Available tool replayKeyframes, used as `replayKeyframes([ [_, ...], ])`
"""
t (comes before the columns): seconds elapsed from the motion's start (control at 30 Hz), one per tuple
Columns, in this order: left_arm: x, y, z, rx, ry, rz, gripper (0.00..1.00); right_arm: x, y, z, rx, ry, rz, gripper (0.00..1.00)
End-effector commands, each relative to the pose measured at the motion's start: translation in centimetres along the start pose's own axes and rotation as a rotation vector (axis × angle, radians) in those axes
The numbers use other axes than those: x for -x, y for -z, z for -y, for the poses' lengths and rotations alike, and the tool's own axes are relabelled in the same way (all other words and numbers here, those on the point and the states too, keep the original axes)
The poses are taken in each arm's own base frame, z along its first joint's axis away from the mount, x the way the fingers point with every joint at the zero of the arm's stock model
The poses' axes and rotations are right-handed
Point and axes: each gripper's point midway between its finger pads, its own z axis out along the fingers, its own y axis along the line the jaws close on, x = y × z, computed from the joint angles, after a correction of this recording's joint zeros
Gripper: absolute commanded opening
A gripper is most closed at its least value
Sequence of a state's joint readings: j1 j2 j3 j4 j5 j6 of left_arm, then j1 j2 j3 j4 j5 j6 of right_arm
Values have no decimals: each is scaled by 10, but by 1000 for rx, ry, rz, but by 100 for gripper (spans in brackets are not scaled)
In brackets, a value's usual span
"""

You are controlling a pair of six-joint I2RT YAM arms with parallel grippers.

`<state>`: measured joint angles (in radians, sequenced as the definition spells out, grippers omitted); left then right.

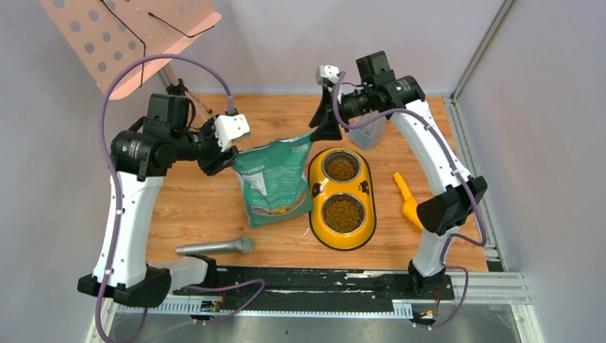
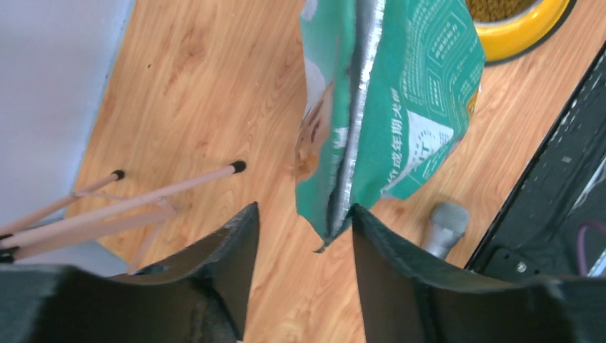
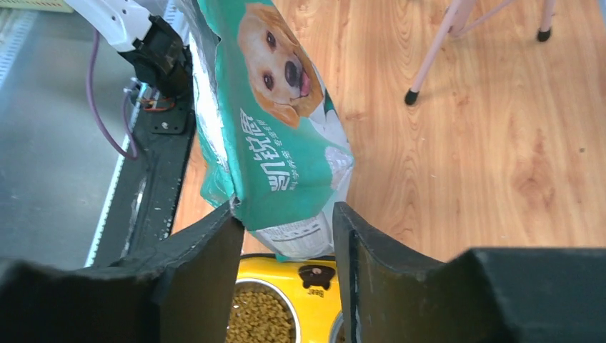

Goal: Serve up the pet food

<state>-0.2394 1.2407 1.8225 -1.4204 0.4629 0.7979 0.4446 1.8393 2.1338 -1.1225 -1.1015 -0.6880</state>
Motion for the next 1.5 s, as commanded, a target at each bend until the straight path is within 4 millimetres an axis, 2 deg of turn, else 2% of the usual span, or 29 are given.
replayKeyframes([
  [0.0,32,3,-4,67,54,187,62,18,-7,-21,44,75,39,53],
  [0.1,38,-6,-5,38,97,218,64,18,-22,-24,77,73,33,56],
  [0.23,50,-13,-5,-1,123,271,58,23,-35,-31,127,68,48,56],
  [0.43,61,-27,5,-88,131,321,37,28,-54,-42,184,65,61,52],
  [0.6,65,-32,8,-113,123,331,21,37,-61,-42,188,41,83,44],
  [0.77,66,-31,9,-113,117,334,7,35,-67,-31,142,4,73,32],
  [0.9,63,-31,13,-125,118,332,0,31,-69,-28,135,-22,65,20],
  [0.97,61,-32,15,-129,119,327,0,29,-70,-28,133,-28,61,16],
  [1.07,59,-33,16,-129,118,326,0,27,-70,-28,127,-24,56,1],
  [1.1,59,-34,16,-127,127,328,0,27,-70,-27,123,-22,54,0],
  [1.13,59,-34,15,-125,132,329,3,26,-70,-26,116,-18,50,0],
  [1.17,60,-35,15,-124,147,333,11,26,-71,-26,106,-13,45,0],
  [1.2,62,-37,14,-126,150,338,24,26,-71,-26,100,-3,42,0],
  [1.27,64,-39,13,-133,167,341,35,28,-70,-26,91,28,42,0],
  [1.37,67,-43,13,-142,153,342,37,32,-68,-28,77,66,43,0],
  [1.47,68,-46,12,-149,131,342,26,35,-67,-27,63,84,45,0],
])
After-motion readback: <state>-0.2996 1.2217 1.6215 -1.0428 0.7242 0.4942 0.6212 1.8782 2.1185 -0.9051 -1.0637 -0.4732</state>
